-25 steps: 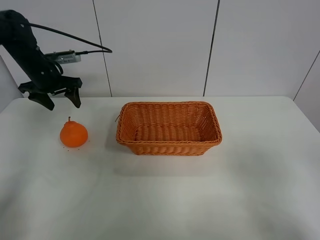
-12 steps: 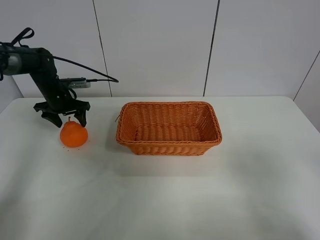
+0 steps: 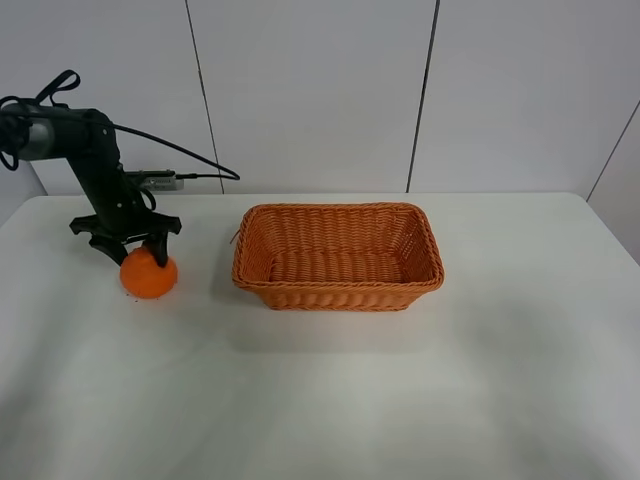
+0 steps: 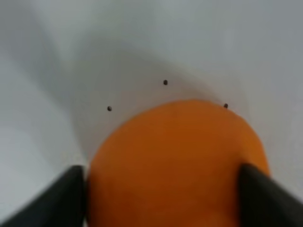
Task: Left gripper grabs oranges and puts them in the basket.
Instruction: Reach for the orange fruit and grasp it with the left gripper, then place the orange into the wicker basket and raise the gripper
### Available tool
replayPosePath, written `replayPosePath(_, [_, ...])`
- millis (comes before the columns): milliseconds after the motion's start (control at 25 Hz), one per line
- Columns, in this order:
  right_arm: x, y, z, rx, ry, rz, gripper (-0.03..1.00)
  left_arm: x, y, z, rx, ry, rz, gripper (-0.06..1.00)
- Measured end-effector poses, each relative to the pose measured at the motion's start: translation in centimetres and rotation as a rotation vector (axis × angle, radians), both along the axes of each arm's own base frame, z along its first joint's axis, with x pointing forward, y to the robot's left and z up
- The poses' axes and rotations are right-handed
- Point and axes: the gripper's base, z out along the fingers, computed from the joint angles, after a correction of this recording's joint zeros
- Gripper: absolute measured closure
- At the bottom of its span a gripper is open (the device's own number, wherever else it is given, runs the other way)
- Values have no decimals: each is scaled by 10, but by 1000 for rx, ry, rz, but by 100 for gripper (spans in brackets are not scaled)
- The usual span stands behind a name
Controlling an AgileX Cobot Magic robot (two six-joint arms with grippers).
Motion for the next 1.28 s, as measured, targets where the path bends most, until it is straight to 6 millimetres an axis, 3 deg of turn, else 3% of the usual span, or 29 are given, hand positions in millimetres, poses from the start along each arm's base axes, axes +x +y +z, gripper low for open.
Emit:
replayPosePath(120, [0, 0, 0, 0, 0, 0, 27, -1, 0, 0, 0, 10, 1, 63])
replayPosePath(200, [0, 0, 0, 0, 0, 0, 27, 0, 0, 3, 2, 3, 0, 75])
replayPosePath(360, [0, 0, 0, 0, 0, 0, 27, 2, 0, 23, 5, -6, 0, 75])
replayPosePath(680, [0, 0, 0, 0, 0, 0, 27, 12, 2, 127, 13, -196, 3, 75])
replayPosePath(840, [0, 0, 0, 0, 0, 0, 27, 14, -6, 153, 8, -277, -4, 75])
replayPosePath(1000, [0, 0, 0, 0, 0, 0, 27, 13, -45, 167, -13, -325, -71, 75])
replayPosePath(1280, [0, 0, 0, 0, 0, 0, 27, -8, -148, 177, -82, -352, -282, 75])
